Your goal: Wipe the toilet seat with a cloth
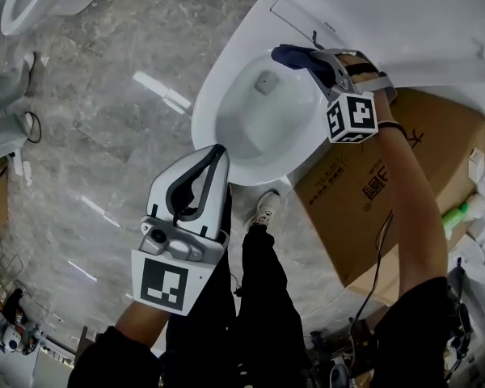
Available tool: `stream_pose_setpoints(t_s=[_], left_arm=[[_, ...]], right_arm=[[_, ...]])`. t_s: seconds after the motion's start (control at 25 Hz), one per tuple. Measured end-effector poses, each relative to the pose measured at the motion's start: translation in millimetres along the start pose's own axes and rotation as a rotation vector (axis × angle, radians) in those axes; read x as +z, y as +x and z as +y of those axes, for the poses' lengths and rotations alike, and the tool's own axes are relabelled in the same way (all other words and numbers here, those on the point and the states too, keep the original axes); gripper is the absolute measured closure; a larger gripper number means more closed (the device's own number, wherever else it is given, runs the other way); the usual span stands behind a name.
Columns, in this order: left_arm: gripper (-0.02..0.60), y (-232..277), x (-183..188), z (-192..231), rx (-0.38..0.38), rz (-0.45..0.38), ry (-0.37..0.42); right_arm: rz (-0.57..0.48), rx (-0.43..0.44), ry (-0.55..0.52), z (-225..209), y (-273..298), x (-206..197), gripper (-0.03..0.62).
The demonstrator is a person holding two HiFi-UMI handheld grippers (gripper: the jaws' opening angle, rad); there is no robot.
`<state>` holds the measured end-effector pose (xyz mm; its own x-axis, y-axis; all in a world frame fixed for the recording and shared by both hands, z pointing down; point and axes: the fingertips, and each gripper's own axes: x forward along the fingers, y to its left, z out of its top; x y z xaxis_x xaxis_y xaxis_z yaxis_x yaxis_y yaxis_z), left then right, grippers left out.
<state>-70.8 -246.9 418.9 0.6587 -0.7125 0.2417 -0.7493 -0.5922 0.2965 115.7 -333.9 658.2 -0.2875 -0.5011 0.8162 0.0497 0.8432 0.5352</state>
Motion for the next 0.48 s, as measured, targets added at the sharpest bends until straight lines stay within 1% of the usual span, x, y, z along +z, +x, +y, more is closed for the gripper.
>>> stream_pose_setpoints(t_s=[0.12, 0.24, 0.48], left_arm=[[0.571, 4, -7, 2, -0.003, 0.001, -0.012], [0.571, 5, -12, 2, -0.005, 0.004, -0.024], [0.571, 12, -23, 5, -0.008, 0.02, -0.042]], right_arm=[[0.034, 0.046, -0.043, 10, 16, -12, 0.517], [0.068, 0.088, -0.064, 19, 30, -23, 0.517], [0.116, 0.153, -0.066, 30, 52, -36, 0.517]])
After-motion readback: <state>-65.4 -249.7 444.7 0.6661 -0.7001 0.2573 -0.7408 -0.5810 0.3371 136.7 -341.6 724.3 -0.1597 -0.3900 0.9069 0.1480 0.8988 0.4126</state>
